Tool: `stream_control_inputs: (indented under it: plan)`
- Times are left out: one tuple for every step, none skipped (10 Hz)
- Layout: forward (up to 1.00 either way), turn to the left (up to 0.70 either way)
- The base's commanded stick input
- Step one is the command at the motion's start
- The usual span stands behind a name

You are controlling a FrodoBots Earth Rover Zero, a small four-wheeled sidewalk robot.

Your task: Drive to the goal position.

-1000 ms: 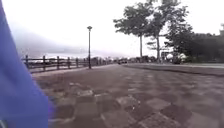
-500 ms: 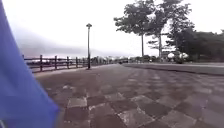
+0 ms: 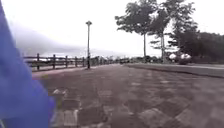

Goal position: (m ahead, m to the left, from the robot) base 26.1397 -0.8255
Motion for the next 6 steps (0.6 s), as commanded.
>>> stream_control_inputs:
  plan:
    - [1.0, 0.0]
    - [1.0, 0.0]
    - [1.0, 0.0]
    - [1.0, 0.0]
    - [1.0, 0.0]
    - [1.0, 0.0]
